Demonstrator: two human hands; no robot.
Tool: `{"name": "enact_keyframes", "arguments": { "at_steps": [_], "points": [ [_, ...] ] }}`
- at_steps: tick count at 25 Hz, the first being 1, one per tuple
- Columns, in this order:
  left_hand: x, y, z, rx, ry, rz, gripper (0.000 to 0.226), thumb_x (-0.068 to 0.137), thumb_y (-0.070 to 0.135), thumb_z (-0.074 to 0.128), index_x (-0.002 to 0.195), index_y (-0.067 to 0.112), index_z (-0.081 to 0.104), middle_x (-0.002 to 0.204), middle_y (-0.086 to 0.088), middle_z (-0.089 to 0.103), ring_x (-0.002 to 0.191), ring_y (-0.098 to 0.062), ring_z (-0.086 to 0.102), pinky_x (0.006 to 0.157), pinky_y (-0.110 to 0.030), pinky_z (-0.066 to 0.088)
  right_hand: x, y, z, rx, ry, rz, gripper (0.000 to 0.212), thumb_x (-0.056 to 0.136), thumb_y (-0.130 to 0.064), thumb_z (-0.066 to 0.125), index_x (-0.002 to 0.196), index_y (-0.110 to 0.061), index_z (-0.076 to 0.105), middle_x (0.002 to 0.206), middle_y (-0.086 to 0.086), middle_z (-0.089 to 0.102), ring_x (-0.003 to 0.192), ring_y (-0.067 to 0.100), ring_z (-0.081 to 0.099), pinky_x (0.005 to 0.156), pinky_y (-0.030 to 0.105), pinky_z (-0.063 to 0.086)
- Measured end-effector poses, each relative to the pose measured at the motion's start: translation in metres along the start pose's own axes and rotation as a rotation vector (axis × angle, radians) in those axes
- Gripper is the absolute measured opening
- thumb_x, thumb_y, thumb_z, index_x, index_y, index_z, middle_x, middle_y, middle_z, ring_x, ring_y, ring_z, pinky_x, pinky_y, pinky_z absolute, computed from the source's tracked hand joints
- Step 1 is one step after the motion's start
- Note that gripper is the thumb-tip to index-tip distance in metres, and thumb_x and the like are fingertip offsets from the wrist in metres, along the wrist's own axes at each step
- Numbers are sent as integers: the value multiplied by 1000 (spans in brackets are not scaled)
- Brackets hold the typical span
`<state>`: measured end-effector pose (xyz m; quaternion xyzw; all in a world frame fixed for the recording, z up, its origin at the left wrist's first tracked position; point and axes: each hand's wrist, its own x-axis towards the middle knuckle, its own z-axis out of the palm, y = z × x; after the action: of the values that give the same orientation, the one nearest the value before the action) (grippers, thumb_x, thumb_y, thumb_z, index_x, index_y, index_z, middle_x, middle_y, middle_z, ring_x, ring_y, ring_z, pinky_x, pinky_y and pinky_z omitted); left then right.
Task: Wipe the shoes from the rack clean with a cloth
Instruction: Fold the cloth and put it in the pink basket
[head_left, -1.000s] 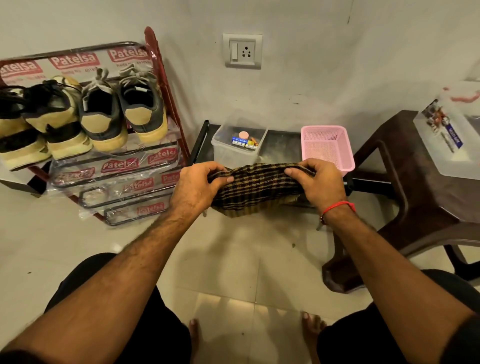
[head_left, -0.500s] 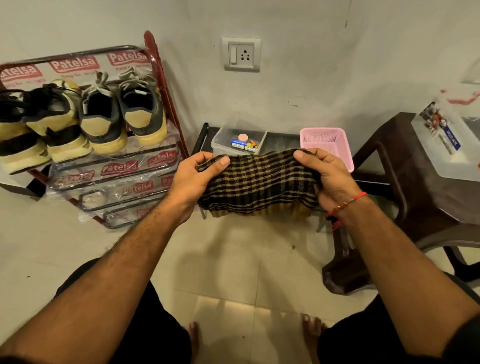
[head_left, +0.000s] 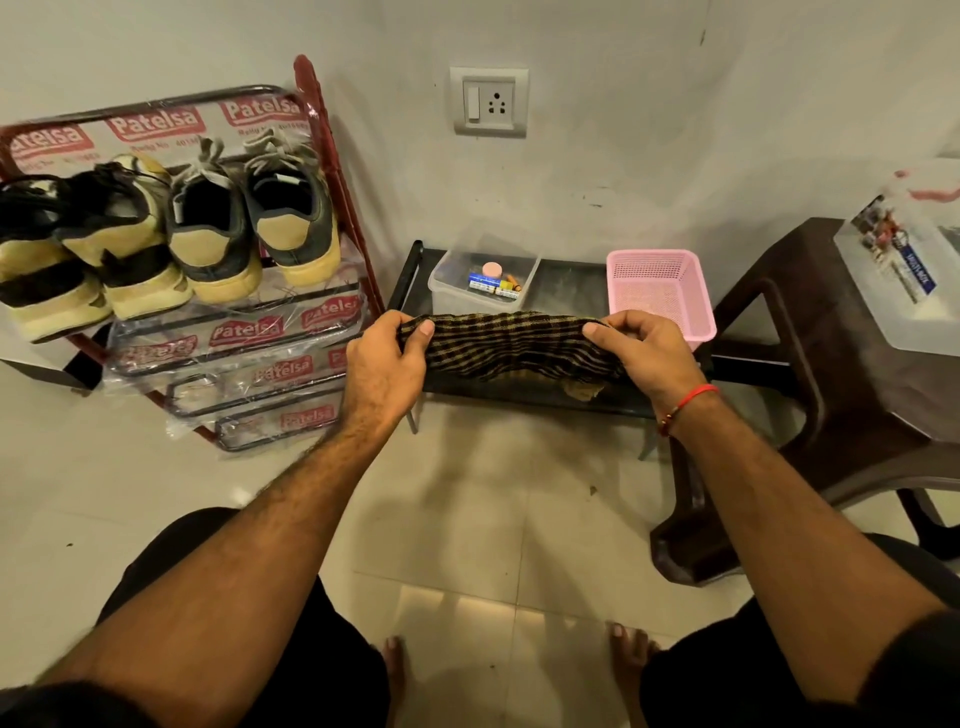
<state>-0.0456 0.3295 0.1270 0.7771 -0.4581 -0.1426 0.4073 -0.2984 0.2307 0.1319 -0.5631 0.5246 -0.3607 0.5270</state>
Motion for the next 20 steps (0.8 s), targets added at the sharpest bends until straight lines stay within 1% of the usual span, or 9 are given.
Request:
{"name": "enact_keyframes", "arguments": {
  "at_steps": [2,5,8,10,13,15,16,18,20],
  "points": [
    [1,0,2,-20,-49,-13,20,100,39,61,94,21,65,82,10,66,87,-13,66,68,-24,51,1,-2,1,22,23,27,9,85,-19,77,83,-16,70,84,5,73,83,17,71,73,27,57],
    [-1,2,6,-216,-187,-125,20,97,41,66,94,22,72,90,4,75,92,-14,72,85,-44,60,1,-4,5,69,48,54,12,80,-18,82,88,-21,73,98,9,74,93,25,72,81,39,60],
    [-13,10,14,-180,-326,-93,14,98,37,64,100,25,73,95,5,75,95,-13,71,90,-46,59,-9,-9,19,26,-2,32,10,84,-15,78,89,-20,70,88,6,73,82,18,71,70,32,58],
    [-19,16,20,-189,-354,-61,18,101,36,60,105,23,72,96,2,75,95,-15,71,89,-48,59,-18,-13,31,12,-82,30,7,88,-16,74,93,-19,69,85,4,73,80,17,72,66,32,59],
    [-28,28,23,-300,-414,-59,38,100,54,53,115,23,69,104,3,74,102,-16,69,89,-47,59,-31,-21,50,108,-188,89,10,98,-14,59,106,-17,63,88,8,71,78,17,72,74,41,63],
    [-32,33,22,-303,-459,-25,60,86,69,60,125,24,65,111,6,72,107,-13,68,88,-39,59,-36,-27,55,237,-235,125,22,101,-4,43,114,-15,58,87,12,71,71,16,73,78,41,62],
    [-33,34,21,-285,-461,2,65,81,65,67,130,24,62,114,6,71,109,-11,67,89,-36,59,-36,-30,54,311,-256,141,30,101,0,37,117,-15,56,89,15,73,74,20,74,78,40,62],
    [-30,31,21,-277,-443,64,52,89,39,74,135,21,60,118,5,70,112,-10,66,95,-37,58,-36,-33,48,362,-322,134,40,97,8,35,120,-18,54,92,16,74,83,26,74,80,39,62],
    [-27,31,19,-316,-437,94,31,100,20,63,131,20,62,116,5,72,111,-7,67,96,-35,58,-28,-29,39,134,-304,-5,44,93,11,46,121,-22,54,95,11,73,87,23,71,84,38,59]
  ]
}}
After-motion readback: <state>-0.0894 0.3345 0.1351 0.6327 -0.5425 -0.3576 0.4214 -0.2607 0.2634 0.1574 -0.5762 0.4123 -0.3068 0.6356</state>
